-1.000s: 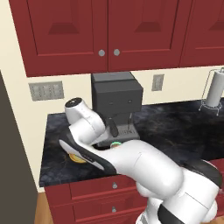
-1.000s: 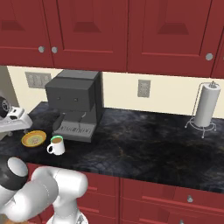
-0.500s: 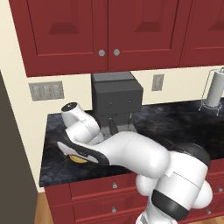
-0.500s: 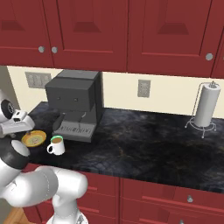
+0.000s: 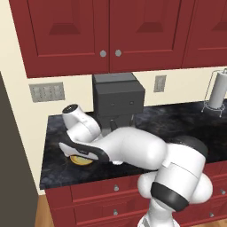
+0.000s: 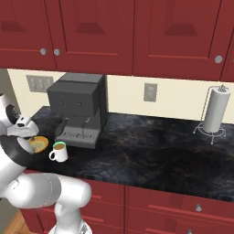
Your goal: Take a sugar cube from the saucer and place it inside the coffee. Then, grab milk from the fridge and place it next to the coffee on the counter to sweeten the coffee.
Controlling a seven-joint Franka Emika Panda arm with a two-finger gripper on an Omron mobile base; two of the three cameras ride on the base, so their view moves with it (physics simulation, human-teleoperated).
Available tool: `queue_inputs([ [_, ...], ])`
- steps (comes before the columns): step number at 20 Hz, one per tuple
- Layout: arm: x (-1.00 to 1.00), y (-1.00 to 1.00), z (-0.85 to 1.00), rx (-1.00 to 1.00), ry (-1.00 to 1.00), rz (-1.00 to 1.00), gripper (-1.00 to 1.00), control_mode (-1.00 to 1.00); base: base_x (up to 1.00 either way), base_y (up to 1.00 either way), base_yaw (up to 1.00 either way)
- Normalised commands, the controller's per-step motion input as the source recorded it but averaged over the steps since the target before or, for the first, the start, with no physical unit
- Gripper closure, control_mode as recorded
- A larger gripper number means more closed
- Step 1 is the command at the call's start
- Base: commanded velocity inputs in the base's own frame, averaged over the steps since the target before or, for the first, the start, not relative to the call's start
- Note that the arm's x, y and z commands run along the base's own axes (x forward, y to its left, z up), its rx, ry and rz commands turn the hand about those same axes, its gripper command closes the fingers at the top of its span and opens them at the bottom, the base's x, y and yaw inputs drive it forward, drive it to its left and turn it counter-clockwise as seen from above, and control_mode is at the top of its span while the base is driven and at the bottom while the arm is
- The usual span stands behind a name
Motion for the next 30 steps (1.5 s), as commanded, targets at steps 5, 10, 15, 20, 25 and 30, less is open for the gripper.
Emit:
queue_inputs([
  [5,0.06,0.00,-0.22,0.00,0.00,0.00,-1.00,-1.00,0.00,0.00,0.00],
  [10,0.17,0.00,-0.30,0.00,0.00,0.00,-1.00,-1.00,0.00,0.00,0.00],
  [15,0.20,0.00,-0.17,0.01,0.00,0.00,-1.00,-1.00,0.00,0.00,0.00],
  [20,0.14,0.00,-0.10,0.00,0.00,0.00,-1.00,-1.00,0.00,0.00,0.00],
  [25,0.13,0.00,-0.09,0.00,0.00,0.00,-1.00,-1.00,0.00,0.00,0.00],
  [30,0.07,0.00,-0.05,0.01,0.00,0.00,-1.00,-1.00,0.00,0.00,0.00],
])
